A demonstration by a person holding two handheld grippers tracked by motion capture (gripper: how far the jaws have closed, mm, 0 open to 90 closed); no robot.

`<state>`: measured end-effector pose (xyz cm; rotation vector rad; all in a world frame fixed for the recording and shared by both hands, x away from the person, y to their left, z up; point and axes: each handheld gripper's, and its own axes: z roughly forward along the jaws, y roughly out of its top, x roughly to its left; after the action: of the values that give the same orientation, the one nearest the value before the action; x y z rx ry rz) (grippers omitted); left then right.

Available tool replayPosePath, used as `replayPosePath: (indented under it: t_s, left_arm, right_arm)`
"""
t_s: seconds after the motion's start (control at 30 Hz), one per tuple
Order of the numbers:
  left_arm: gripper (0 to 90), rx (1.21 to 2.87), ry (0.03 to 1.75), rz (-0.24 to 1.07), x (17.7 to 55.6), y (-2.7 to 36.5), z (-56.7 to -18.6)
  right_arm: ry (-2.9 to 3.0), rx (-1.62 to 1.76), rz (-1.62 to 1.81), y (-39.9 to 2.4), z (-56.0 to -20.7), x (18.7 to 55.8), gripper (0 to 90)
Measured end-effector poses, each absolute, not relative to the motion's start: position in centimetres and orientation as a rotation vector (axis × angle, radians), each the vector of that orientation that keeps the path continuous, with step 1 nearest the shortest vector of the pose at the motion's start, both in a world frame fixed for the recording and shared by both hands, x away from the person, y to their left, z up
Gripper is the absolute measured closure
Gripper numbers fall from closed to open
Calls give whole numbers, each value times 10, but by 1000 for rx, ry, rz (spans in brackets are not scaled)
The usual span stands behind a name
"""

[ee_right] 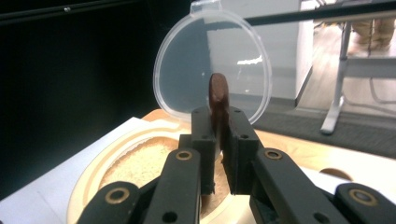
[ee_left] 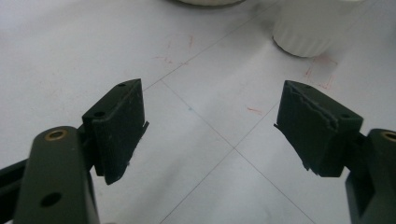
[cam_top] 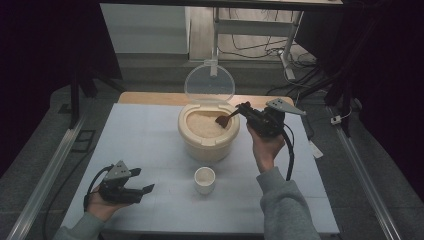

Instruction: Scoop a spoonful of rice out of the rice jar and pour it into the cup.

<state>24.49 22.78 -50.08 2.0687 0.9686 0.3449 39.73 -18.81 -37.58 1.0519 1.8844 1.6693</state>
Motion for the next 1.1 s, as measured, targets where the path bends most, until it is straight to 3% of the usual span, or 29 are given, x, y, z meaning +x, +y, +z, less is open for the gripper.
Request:
replayPosePath:
  t_s: [0.3, 0.7, 1.1]
  left_arm:
    - [231, 2069, 968, 346, 245, 228, -501]
    - [231, 2071, 968, 345, 245, 228, -501]
    - [232, 2073, 966, 345, 245, 228, -501]
  right_arm:
    - [1906, 1149, 1727, -178, -392, 406, 836]
    - [1801, 1470, 1956, -194, -413, 419, 827]
    - [1747, 1586, 2040, -202, -417, 420, 834]
